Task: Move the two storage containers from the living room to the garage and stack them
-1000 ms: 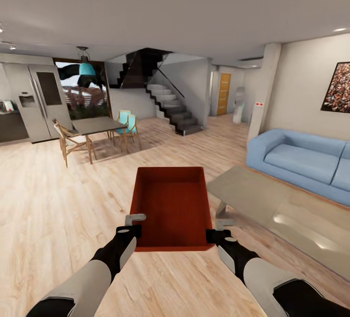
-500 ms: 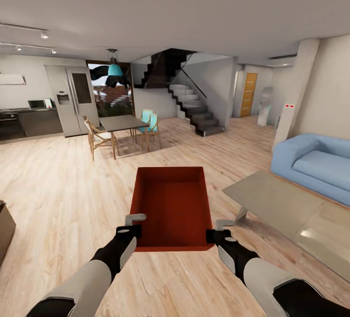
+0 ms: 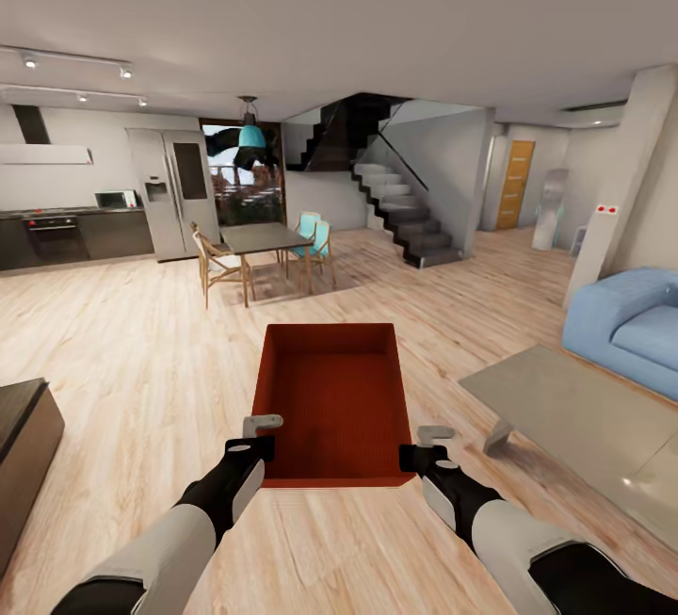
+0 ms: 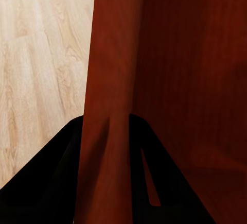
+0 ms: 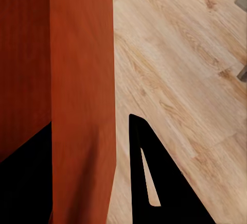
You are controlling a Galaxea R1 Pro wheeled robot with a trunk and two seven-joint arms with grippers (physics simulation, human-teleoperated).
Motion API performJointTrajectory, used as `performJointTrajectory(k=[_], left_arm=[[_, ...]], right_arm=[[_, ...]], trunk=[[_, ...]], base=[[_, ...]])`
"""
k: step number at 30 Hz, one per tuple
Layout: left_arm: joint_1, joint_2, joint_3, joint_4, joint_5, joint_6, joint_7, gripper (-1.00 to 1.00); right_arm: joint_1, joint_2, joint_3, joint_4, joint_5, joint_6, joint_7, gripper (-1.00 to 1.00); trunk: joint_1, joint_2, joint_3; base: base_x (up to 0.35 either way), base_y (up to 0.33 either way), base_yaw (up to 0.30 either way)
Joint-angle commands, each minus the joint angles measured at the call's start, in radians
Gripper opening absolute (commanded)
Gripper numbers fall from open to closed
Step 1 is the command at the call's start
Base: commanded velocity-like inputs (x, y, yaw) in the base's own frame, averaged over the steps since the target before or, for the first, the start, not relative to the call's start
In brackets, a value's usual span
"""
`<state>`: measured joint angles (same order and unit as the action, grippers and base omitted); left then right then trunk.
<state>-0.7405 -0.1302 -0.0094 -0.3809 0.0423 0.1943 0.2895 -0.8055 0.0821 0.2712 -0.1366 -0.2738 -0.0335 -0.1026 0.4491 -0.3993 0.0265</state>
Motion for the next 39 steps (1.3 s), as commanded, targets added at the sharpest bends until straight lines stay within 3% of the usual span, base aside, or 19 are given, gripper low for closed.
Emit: performJointTrajectory(k=[1, 39], left_arm=[[0.000, 0.001, 0.031, -0.018, -0.024, 0.010, 0.022, -1.00], [0.000, 0.002, 0.031, -0.009, -0.023, 0.010, 0.022, -1.00]], right_arm=[[0.000, -0.002, -0.012, 0.003, -0.010, -0.005, -0.007, -1.00], [0.000, -0.002, -0.012, 0.003, -0.007, -0.006, -0.008, -1.00]], trunk=[[0.001, -0.001, 0.000], [0.001, -0.001, 0.000]], base=[[0.317, 0.000, 0.007], [0.324, 0.000, 0.000]])
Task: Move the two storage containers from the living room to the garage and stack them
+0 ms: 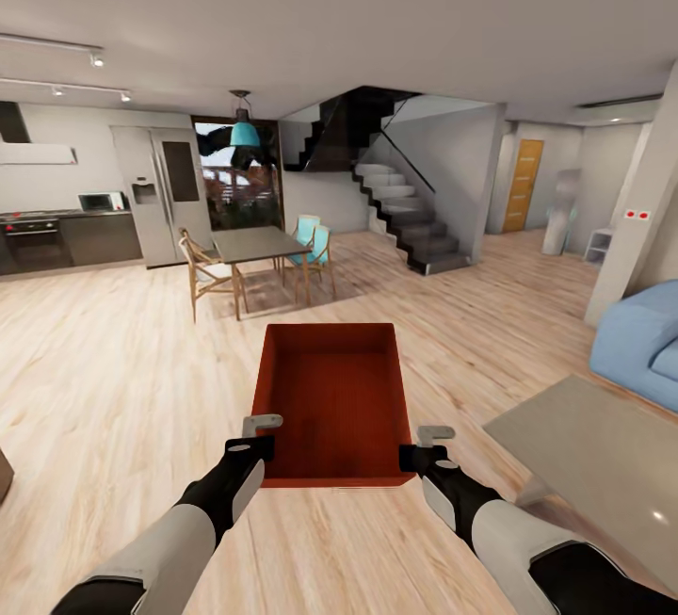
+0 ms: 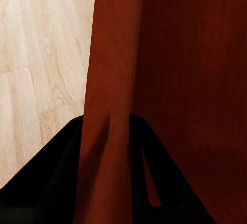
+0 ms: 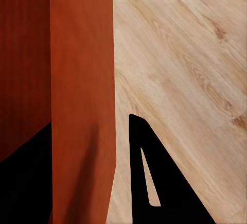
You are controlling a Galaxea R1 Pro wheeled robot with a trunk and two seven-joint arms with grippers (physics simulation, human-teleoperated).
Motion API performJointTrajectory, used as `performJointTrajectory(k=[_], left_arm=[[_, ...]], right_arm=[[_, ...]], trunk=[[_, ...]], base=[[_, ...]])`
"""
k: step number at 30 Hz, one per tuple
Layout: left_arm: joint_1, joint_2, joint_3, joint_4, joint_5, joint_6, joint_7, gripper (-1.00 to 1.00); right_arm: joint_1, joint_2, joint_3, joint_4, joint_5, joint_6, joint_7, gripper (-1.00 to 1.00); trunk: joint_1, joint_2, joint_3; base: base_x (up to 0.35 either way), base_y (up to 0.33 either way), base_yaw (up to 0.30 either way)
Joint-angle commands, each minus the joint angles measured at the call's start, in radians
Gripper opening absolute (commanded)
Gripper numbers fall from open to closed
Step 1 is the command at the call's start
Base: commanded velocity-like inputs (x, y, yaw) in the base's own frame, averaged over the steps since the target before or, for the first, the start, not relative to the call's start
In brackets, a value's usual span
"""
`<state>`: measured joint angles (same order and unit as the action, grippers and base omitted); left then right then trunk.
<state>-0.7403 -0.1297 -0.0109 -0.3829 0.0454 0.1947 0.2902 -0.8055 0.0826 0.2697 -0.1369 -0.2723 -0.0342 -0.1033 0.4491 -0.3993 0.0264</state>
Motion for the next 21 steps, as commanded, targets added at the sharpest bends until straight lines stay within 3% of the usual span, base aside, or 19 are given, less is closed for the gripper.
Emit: performJointTrajectory(k=[1, 21], left_arm=[[-0.001, 0.001, 0.033, -0.007, -0.026, 0.009, 0.021, -1.00], [-0.001, 0.002, 0.033, -0.007, -0.027, 0.009, 0.021, -1.00]], right_arm=[[0.000, -0.003, -0.011, 0.003, -0.008, -0.005, -0.007, -1.00], [0.000, -0.004, -0.011, 0.002, -0.010, -0.004, -0.007, -1.00]], trunk=[[0.001, -0.001, 0.000], [0.001, -0.001, 0.000]], base=[[0.324, 0.000, 0.000], [0.324, 0.000, 0.000]])
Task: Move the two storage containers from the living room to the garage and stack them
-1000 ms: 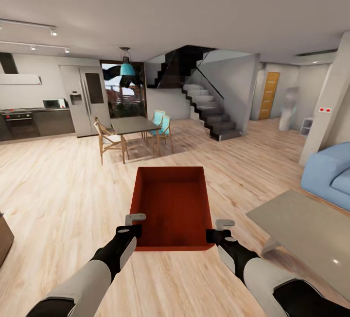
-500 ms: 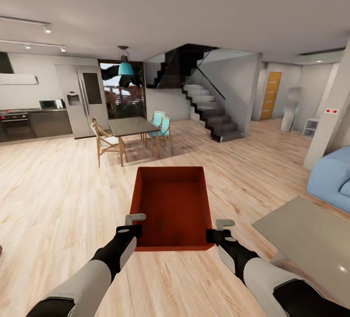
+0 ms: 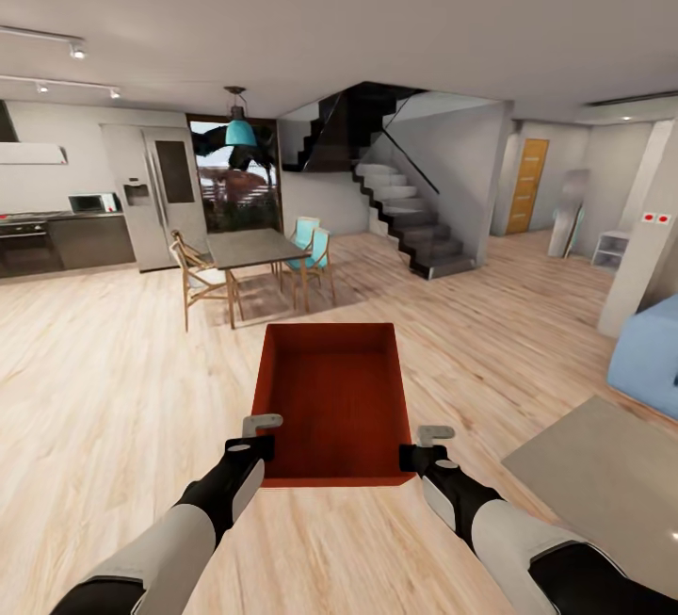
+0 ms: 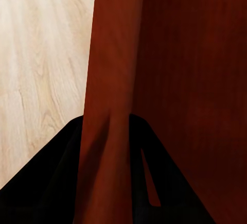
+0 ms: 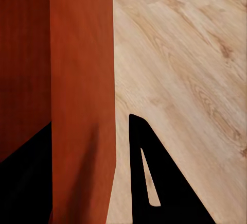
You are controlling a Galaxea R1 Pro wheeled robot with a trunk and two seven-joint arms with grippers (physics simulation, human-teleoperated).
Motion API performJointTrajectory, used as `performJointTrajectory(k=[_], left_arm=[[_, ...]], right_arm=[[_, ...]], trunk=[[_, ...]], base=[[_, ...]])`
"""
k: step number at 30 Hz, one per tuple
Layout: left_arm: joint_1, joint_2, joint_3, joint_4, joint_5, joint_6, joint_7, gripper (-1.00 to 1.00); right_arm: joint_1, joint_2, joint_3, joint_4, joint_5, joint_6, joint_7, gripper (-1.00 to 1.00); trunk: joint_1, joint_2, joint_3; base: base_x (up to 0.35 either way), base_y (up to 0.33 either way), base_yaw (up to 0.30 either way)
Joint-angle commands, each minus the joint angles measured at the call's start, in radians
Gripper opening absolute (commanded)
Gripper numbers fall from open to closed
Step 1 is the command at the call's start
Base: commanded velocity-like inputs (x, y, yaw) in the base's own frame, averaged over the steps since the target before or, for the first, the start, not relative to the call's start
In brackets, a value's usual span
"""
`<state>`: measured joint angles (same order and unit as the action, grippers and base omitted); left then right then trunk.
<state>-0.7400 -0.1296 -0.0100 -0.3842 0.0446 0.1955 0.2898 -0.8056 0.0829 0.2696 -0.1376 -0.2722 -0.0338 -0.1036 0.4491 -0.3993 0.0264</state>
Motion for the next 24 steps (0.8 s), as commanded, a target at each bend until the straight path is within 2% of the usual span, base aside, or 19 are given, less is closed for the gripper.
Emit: performJointTrajectory(k=[1, 24], left_arm=[[-0.001, 0.002, 0.032, -0.006, -0.026, 0.009, 0.022, -1.00], [-0.001, 0.002, 0.033, -0.007, -0.026, 0.009, 0.022, -1.00]], right_arm=[[0.000, -0.005, -0.011, 0.003, -0.010, -0.005, -0.007, -1.00], [0.000, -0.004, -0.010, 0.003, -0.010, -0.005, -0.007, -1.00]], trunk=[[0.001, -0.001, 0.000], [0.001, -0.001, 0.000]], base=[[0.324, 0.000, 0.000], [0.324, 0.000, 0.000]])
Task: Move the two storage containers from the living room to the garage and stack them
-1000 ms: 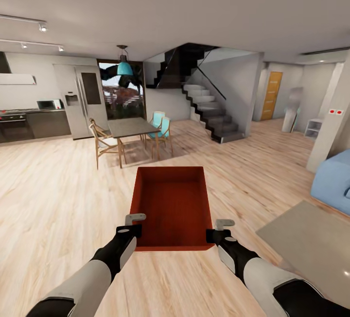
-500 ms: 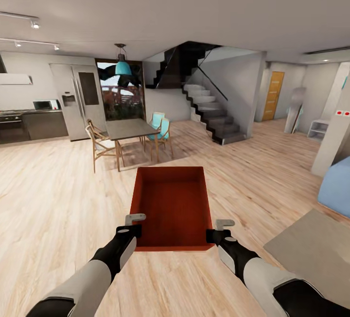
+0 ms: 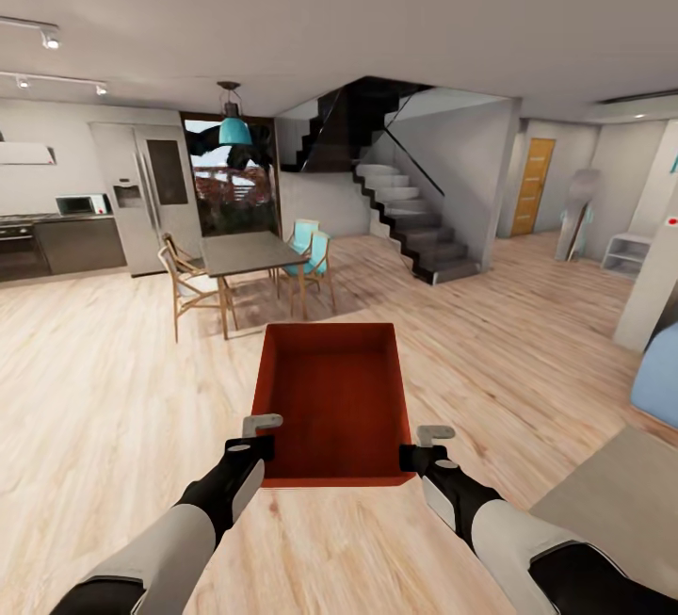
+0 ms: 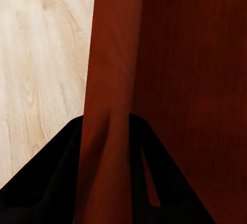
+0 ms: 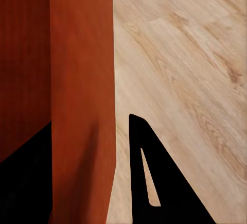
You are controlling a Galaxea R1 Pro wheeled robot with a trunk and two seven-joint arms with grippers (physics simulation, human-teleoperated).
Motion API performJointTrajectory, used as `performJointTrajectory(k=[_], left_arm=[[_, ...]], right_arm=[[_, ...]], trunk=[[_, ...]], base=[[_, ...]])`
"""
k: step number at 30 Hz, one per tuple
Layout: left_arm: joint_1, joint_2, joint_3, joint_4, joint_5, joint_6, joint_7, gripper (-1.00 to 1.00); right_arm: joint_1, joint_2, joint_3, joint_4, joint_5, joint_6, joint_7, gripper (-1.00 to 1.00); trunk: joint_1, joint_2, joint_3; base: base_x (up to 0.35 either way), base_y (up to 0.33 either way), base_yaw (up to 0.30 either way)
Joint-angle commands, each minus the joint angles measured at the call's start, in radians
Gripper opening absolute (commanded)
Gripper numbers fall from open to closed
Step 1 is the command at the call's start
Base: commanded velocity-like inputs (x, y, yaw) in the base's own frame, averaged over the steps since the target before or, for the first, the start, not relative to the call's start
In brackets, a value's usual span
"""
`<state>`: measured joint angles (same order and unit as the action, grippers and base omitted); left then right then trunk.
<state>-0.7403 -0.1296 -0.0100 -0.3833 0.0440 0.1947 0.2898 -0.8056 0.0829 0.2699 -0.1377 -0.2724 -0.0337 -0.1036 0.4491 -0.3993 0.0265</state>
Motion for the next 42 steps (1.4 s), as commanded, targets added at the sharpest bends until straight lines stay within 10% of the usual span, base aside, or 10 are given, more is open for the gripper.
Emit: performJointTrajectory(k=[1, 42], left_arm=[[-0.001, 0.002, 0.033, -0.008, -0.026, 0.009, 0.022, -1.00], [-0.001, 0.002, 0.033, -0.008, -0.026, 0.009, 0.022, -1.00]], right_arm=[[0.000, -0.004, -0.011, 0.003, -0.010, -0.004, -0.007, -1.00], [0.000, -0.004, -0.011, 0.003, -0.008, -0.005, -0.006, -1.00]], trunk=[[0.001, -0.001, 0.000], [0.001, -0.001, 0.000]], base=[[0.324, 0.000, 0.000], [0.324, 0.000, 0.000]])
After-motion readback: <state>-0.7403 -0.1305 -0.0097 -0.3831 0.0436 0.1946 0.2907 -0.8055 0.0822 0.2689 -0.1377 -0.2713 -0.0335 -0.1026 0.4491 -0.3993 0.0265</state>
